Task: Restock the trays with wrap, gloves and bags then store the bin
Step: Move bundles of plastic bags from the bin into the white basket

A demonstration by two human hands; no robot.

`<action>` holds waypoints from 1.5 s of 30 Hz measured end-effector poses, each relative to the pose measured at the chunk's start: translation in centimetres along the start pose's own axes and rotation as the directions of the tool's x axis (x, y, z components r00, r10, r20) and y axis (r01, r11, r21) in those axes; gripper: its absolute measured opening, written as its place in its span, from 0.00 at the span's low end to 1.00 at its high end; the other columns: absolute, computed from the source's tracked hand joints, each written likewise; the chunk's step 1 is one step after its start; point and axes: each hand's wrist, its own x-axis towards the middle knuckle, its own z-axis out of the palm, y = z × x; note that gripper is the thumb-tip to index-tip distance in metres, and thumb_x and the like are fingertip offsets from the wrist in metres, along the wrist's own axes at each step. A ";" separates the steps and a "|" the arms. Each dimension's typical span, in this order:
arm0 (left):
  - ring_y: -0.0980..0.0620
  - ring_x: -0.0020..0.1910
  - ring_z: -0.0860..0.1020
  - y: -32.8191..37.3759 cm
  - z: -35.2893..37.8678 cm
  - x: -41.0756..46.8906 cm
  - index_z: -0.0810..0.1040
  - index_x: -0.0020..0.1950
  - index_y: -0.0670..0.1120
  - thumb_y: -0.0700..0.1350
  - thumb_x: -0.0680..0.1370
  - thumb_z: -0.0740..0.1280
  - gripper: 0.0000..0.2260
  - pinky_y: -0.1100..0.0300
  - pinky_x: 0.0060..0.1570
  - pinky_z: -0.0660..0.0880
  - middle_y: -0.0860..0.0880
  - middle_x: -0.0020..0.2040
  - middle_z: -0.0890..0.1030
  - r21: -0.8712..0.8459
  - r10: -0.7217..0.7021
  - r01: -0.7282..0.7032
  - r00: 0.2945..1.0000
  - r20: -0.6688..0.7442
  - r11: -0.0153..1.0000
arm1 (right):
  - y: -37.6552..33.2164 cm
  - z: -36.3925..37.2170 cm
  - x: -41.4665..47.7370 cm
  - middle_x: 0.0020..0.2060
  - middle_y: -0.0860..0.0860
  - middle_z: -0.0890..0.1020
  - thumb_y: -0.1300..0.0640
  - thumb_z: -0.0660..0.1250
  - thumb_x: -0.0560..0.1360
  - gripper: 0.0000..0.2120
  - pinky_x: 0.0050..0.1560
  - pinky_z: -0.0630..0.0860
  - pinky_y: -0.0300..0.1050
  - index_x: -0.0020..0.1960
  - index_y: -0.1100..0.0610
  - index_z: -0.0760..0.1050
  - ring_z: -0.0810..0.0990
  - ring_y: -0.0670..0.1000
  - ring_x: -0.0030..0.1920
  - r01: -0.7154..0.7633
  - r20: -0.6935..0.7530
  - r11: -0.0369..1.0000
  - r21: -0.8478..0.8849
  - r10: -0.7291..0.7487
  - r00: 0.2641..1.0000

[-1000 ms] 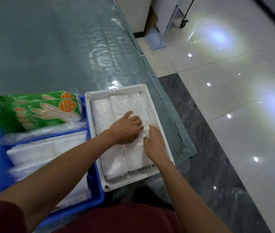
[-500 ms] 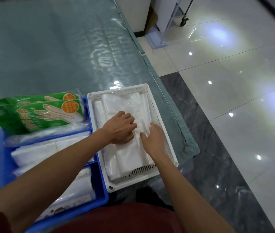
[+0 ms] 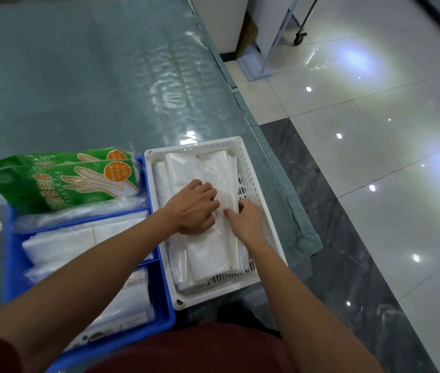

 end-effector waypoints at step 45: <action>0.47 0.57 0.75 -1.9 -2.0 7.8 0.79 0.57 0.47 0.46 0.68 0.60 0.20 0.46 0.70 0.62 0.49 0.54 0.79 0.186 0.257 -0.298 0.942 0.215 0.937 | 1.8 -6.5 -1.0 0.40 0.49 0.77 0.61 0.58 0.80 0.06 0.35 0.68 0.38 0.45 0.57 0.71 0.74 0.46 0.37 0.051 -0.219 0.998 0.027 -0.044 0.975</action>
